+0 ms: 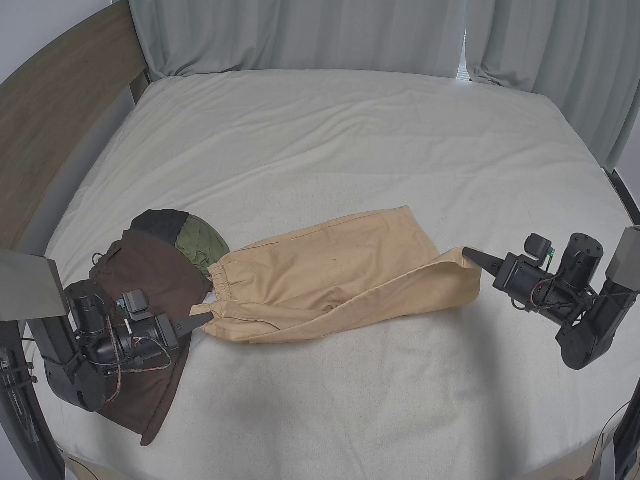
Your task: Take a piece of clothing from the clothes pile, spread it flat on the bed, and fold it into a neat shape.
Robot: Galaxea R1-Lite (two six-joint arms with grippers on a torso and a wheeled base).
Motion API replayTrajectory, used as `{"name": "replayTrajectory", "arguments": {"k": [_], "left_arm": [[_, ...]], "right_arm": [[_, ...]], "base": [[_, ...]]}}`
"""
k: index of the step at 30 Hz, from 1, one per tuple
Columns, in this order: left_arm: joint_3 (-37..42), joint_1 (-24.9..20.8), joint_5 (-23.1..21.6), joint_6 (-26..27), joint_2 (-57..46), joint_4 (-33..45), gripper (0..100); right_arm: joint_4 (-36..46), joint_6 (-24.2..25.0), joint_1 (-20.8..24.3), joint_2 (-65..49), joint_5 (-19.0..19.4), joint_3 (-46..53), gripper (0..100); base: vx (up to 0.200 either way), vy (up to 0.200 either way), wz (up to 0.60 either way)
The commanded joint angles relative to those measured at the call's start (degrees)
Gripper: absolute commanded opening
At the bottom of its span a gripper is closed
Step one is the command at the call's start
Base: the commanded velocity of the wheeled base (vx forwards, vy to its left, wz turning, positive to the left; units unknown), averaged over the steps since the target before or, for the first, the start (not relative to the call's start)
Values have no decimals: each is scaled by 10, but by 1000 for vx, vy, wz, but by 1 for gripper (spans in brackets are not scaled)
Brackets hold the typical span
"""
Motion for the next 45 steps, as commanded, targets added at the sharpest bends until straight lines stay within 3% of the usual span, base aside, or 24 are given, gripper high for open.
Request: {"name": "replayTrajectory", "arguments": {"k": [1, 13, 18, 45], "left_arm": [[-4, 2, 1, 0, -1, -1, 0], [-21, -2, 39, -2, -2, -1, 0], [-39, -15, 88, -30, 0, -1, 0], [-99, -31, 123, -66, 8, 0, 0]], "right_arm": [[0, 0, 5, 1, 3, -26, 0], [1, 1, 4, 4, 0, -111, 0], [13, 1, 2, 8, 0, -130, 0], [44, 0, 4, 87, -1, -215, 0]], "base": [[0, 0, 0], [0, 0, 0], [0, 0, 0], [0, 0, 0]]}}
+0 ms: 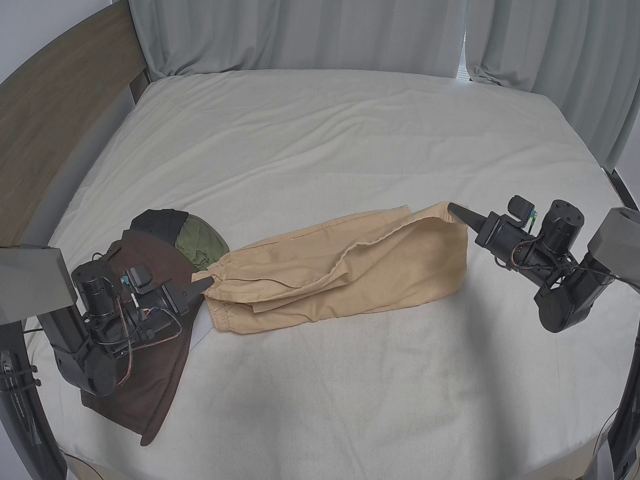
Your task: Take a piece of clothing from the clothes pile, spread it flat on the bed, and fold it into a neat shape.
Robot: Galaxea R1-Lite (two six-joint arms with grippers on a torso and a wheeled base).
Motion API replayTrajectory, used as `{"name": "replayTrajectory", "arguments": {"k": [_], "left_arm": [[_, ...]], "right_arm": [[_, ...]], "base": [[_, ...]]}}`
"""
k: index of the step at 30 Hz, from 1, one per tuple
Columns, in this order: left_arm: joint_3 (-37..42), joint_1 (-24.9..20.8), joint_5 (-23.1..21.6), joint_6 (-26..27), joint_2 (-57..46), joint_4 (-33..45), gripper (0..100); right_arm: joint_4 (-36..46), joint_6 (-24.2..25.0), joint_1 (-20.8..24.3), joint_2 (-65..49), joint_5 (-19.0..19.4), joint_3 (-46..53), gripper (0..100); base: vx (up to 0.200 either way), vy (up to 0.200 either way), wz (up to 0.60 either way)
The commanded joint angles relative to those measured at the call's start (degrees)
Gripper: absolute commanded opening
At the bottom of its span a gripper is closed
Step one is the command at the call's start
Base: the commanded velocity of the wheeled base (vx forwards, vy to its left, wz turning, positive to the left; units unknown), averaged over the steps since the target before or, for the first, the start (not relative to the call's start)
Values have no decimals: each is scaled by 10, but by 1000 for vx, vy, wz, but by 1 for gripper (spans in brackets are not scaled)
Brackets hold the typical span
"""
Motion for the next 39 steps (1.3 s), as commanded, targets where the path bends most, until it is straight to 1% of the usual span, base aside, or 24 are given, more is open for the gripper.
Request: {"name": "replayTrajectory", "arguments": {"k": [1, 2, 3, 6, 14, 25, 35, 39], "left_arm": [[-21, -3, 8, -4, 5, 0, 0], [-21, -3, 8, -4, 5, 0, 0], [-41, -3, 22, -9, 20, -1, 0], [-43, -2, 27, -10, 26, -1, 0], [-47, 1, 28, -10, 41, -1, 0], [-79, 5, 41, -10, 66, -1, 0], [-93, 15, 42, -9, 83, -1, 0], [-112, 17, 42, -10, 97, -1, 0]], "right_arm": [[1, 1, -3, 26, 0, -19, 0], [1, 1, -3, 26, 0, -19, 0], [4, 1, -5, 37, 0, -33, 0], [8, 1, -7, 48, 0, -50, 0], [46, 1, -7, 66, -1, -104, 0], [67, 1, -16, 100, -2, -162, 0], [88, 1, -17, 110, -2, -185, 0], [100, 0, -14, 116, -2, -200, 0]], "base": [[0, 0, 0], [0, 0, 0], [0, 0, 0], [0, 0, 0], [0, 0, 0], [0, 0, 0], [0, 0, 0], [0, 0, 0]]}}
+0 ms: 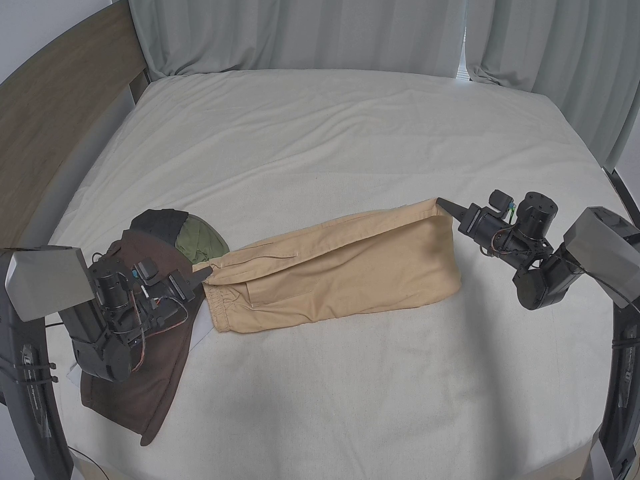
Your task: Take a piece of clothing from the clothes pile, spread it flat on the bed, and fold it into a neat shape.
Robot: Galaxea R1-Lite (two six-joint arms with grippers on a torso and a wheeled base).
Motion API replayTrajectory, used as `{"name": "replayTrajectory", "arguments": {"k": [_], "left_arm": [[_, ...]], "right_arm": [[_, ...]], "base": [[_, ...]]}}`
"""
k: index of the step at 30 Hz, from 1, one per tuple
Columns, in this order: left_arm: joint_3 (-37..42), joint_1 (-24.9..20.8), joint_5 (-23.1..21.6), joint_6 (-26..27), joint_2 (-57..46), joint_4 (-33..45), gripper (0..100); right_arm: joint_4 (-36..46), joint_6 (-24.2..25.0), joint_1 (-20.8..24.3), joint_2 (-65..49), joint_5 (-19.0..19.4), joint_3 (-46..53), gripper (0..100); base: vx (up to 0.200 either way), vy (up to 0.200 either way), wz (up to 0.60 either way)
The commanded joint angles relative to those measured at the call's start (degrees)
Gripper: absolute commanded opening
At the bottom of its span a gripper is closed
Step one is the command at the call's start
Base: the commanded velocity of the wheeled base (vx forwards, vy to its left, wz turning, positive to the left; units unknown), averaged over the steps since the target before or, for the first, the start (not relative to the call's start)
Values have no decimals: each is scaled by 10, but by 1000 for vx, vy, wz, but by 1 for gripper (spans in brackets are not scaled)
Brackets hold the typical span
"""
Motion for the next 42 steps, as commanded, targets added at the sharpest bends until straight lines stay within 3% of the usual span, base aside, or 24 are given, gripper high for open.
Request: {"name": "replayTrajectory", "arguments": {"k": [1, 11, 12, 14, 15, 23, 30, 35, 42], "left_arm": [[-15, 1, 0, -1, 16, -1, 0], [-36, 1, 0, -2, 31, -1, 0], [-39, 1, 0, -1, 35, -1, 100], [-46, 2, 1, -2, 39, -1, 100], [-51, 2, 1, -2, 45, -1, 100], [-58, 4, 17, -2, 44, -1, 100], [-35, 12, 21, -3, 0, -1, 100], [18, 12, 5, -2, -61, -1, 100], [89, 13, -56, 5, -118, -1, 100]], "right_arm": [[6, -1, 3, 6, 0, -12, 0], [15, -3, 5, 25, 0, -32, 0], [15, -3, 5, 32, -1, -41, 0], [15, -3, 5, 38, -1, -47, 0], [15, -4, 6, 42, -1, -51, 100], [33, -3, 10, 45, -2, -77, 100], [25, -7, 17, -4, -2, -16, 100], [22, -9, 23, -45, -3, 42, 100], [-5, -31, 24, -84, -5, 139, 100]], "base": [[0, 0, 0], [0, 0, 0], [0, 0, 0], [0, 0, 0], [0, 0, 0], [0, 0, 0], [0, 0, 0], [0, 0, 0], [0, 0, 0]]}}
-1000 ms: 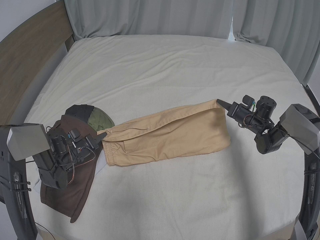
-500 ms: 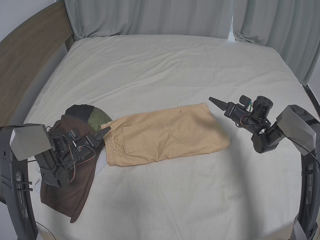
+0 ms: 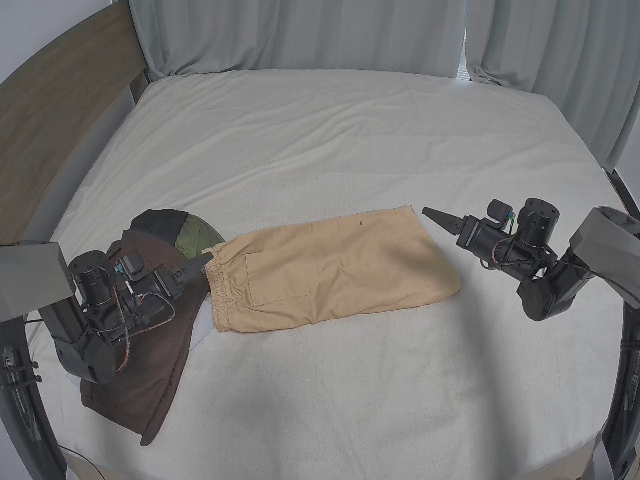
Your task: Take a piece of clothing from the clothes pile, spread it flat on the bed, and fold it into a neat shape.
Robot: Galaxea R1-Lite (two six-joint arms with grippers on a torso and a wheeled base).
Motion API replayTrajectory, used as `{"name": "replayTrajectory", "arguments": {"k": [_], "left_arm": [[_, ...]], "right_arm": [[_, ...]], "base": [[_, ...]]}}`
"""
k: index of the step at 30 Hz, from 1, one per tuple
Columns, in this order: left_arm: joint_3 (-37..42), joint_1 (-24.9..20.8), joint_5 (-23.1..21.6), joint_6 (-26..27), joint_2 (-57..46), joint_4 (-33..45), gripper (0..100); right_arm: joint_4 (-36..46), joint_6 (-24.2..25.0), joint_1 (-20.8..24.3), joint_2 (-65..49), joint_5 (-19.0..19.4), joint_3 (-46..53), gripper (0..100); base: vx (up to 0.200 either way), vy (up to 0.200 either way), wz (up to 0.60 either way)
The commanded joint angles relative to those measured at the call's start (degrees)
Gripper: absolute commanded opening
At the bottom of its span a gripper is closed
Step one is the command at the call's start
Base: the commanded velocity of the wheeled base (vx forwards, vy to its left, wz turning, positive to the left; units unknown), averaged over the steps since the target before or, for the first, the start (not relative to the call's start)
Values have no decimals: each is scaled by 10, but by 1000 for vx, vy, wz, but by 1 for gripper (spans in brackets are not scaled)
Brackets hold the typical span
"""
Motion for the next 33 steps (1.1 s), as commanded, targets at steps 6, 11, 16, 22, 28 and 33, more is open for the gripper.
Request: {"name": "replayTrajectory", "arguments": {"k": [6, 11, 16, 22, 28, 33], "left_arm": [[52, -2, -38, 25, -79, 0, 100], [66, -1, -38, 96, -73, 0, 100], [74, -5, -37, 171, -74, 0, 100], [79, -2, -37, 260, -73, 0, 100], [86, 1, -39, 351, -60, 1, 100], [85, 1, -42, 371, -57, 0, 100]], "right_arm": [[-61, -7, 7, -34, -7, 111, 100], [-74, -7, 14, -31, -21, 128, 100], [-84, -7, 27, -35, -30, 151, 100], [-100, -7, 43, -32, -49, 161, 100], [-101, -6, 61, -32, -65, 191, 100], [-101, -5, 63, -18, -94, 209, 100]], "base": [[0, 0, 0], [0, 0, 0], [0, 0, 0], [0, 0, 0], [0, 0, 0], [0, 0, 0]]}}
